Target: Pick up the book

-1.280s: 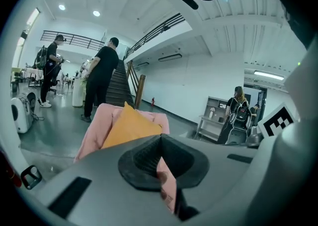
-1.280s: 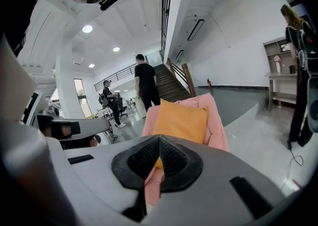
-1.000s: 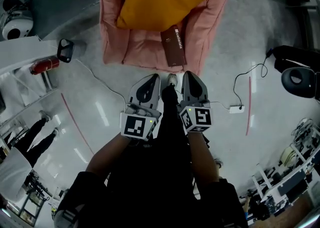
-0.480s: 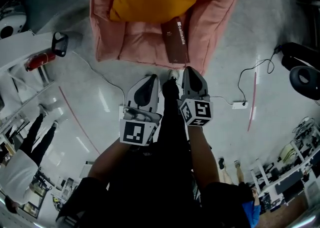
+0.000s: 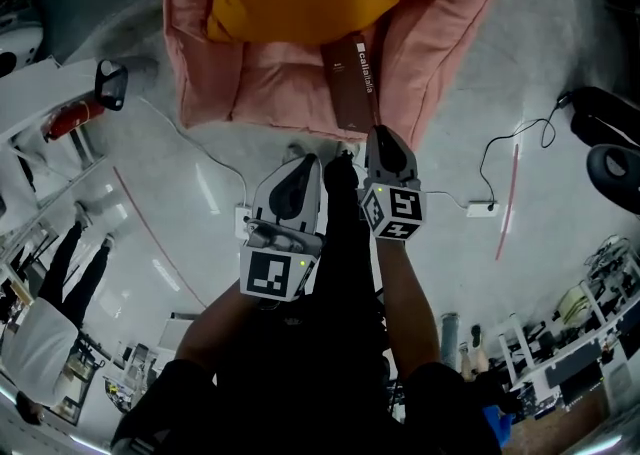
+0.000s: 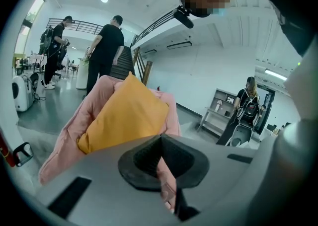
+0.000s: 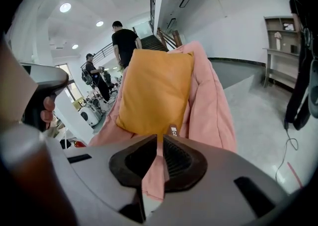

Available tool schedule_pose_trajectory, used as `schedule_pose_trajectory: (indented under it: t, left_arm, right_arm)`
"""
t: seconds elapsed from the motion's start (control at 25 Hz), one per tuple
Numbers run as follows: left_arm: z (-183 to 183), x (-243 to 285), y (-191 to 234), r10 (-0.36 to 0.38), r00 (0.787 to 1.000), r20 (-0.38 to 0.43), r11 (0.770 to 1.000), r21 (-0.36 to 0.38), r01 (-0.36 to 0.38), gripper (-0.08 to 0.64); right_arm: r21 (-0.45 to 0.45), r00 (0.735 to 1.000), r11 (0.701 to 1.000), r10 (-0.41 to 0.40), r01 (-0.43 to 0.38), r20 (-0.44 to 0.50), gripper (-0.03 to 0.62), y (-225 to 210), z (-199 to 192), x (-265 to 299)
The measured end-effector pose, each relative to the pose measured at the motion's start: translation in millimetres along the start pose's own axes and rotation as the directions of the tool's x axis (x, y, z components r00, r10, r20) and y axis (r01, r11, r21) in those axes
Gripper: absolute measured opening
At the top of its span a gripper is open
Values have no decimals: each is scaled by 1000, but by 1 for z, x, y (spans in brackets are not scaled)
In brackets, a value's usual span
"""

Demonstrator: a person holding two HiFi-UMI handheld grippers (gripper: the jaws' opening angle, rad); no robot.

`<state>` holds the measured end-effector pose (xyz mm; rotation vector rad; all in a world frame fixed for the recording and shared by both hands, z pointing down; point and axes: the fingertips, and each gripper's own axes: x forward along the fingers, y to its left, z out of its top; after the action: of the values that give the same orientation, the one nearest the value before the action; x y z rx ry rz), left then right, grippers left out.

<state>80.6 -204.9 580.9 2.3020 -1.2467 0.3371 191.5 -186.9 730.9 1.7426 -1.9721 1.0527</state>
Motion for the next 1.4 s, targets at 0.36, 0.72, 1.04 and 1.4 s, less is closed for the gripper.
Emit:
schedule_pose_trajectory:
  t: [0.36, 0.72, 1.04, 1.4]
  left_arm:
    - [-10, 22, 10, 5, 1000, -8, 1000, -26, -5, 8]
    - [-15, 37, 25, 19, 1000, -7, 999, -39, -19, 8]
    - [-16, 38, 37, 38, 999, -6, 996, -78, -38, 8]
    - [-17, 41, 44, 36, 999, 3, 997, -70, -36, 8]
  right_arm:
    - [-27, 997, 999, 14, -16, -71, 104, -17, -13, 55]
    - [-41, 989, 999, 12, -18, -147, 146, -32, -27, 97]
    - [-47, 975, 999, 11, -22, -223, 167, -34, -47, 111]
    - [-57, 960, 998, -7, -10, -282, 223, -40, -62, 126]
